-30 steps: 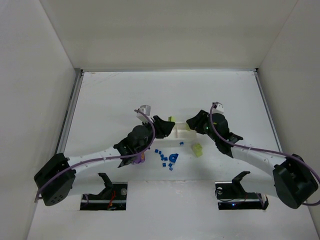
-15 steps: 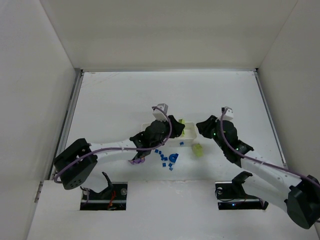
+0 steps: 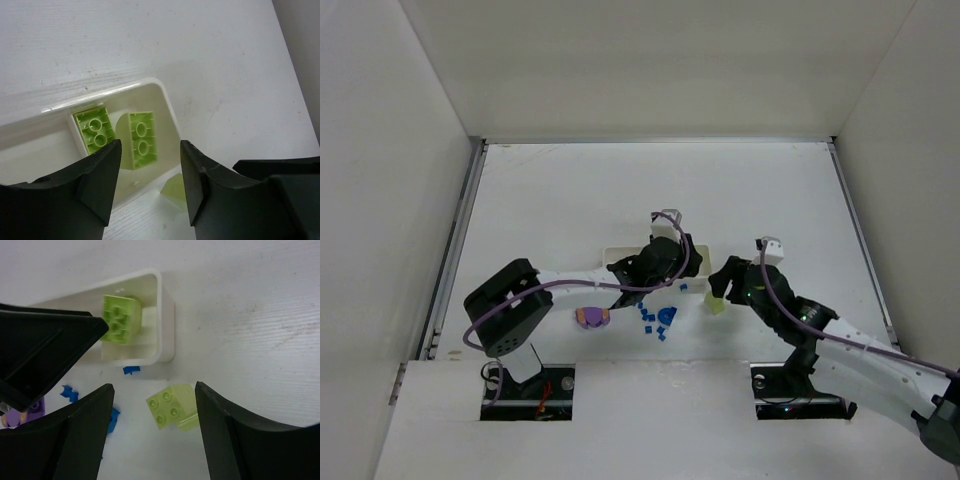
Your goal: Sort the legos into containers by color
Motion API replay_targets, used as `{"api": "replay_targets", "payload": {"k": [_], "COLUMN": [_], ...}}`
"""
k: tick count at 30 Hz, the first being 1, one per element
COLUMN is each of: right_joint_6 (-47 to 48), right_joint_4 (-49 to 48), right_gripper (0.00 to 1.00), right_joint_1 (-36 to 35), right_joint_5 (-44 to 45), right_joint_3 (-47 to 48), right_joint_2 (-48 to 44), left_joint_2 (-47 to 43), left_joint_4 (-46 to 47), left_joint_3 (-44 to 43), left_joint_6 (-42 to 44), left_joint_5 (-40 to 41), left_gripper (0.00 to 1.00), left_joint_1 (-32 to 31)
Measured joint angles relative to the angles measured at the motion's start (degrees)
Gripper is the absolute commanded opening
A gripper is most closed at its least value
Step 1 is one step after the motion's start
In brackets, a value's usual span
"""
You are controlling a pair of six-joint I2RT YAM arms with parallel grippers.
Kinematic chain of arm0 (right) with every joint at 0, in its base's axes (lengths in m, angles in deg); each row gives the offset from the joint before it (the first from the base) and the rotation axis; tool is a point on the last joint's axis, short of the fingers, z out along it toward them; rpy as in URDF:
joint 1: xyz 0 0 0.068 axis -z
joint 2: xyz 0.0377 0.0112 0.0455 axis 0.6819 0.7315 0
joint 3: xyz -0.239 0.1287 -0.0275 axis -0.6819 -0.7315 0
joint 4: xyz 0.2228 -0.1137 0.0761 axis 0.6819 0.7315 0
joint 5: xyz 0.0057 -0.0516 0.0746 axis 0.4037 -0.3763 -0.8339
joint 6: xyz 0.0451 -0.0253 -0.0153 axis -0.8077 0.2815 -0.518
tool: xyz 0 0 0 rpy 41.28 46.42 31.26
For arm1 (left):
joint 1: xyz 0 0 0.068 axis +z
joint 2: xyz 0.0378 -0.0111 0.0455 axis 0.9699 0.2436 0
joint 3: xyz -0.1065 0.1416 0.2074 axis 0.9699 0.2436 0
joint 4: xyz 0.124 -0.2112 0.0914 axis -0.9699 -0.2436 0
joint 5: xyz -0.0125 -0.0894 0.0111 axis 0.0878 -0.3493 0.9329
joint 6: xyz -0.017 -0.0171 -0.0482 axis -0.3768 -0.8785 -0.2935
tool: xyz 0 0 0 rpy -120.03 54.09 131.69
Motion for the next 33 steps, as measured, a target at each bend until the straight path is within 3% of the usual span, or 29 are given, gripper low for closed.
{"api": "replay_targets", "payload": {"k": [6,17,23,33], "right_joint_6": [0.66,3.65,4.44,4.7], "right_joint_4": [2.6,3.1,3.98,7.39], "right_gripper": [0.76,0.71,0.64,0.66], "right_joint_1": [-2.14,-4.61,-4.83,-6.34], "right_joint_5": [1.42,2.56,4.04,3.96], "right_joint_3": [2.27,7.37,8.66,12.37], "right_joint_2": [6.47,21.29,23.56,30.03], "left_joint_2": [-0.04,-6.69,-10.27,-17.59], "left_joint_4": [-0.85,-0.83,-0.9,-1.22], "left_joint_3": [0.02,2.86,6.32,10.82], "left_joint_6": [0.04,-0.07,-0.35,-0.55], "left_joint_5": [0.15,0.22,0.22,0.22], "left_gripper": [0.51,0.5,0.5,0.5], "left_joint_1": [0.11,0.96,2.14,6.99]}}
